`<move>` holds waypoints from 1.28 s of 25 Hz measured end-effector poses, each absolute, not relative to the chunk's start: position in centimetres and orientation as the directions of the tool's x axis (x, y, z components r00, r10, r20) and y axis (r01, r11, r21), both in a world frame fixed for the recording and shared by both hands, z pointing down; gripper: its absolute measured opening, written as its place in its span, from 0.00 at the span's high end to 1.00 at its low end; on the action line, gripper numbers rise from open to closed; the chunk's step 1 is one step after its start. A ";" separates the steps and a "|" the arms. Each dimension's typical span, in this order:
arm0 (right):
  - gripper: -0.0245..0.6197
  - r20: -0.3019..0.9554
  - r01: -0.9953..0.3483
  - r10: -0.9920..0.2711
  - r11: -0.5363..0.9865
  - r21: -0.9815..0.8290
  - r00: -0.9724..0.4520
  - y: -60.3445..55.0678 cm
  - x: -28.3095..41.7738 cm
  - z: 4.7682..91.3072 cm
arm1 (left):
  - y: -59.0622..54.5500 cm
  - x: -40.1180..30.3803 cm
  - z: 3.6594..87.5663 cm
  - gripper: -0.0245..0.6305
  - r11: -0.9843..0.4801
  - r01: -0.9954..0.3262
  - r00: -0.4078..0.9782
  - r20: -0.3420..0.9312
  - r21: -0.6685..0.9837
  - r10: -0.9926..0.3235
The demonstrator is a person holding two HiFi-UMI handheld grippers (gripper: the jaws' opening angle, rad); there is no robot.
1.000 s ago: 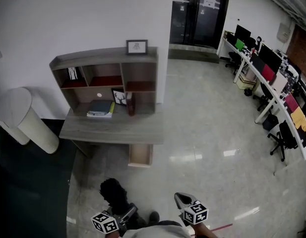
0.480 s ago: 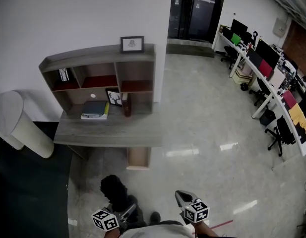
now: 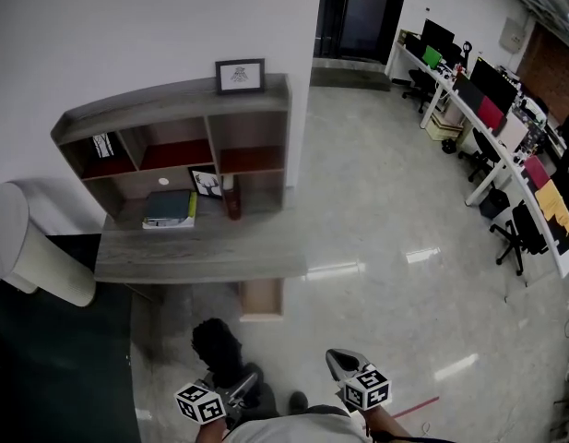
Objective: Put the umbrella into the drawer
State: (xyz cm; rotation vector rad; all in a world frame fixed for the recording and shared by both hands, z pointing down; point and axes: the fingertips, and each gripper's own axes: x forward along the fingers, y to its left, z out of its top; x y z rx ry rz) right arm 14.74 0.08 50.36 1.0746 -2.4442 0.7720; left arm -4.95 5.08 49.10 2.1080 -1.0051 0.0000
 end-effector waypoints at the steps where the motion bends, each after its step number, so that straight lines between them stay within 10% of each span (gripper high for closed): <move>1: 0.95 0.523 -0.759 -0.560 0.559 -0.335 -0.642 -0.4 14.4 50.4 | 4.3 -5.3 49.3 0.59 -0.381 -0.655 0.691 0.313 0.652 -0.652; 32: 0.95 0.641 -0.842 -0.557 0.446 -0.305 -0.527 -9.5 5.8 57.0 | -6.5 -14.5 59.1 0.59 -0.429 -0.577 0.812 0.433 0.695 -0.391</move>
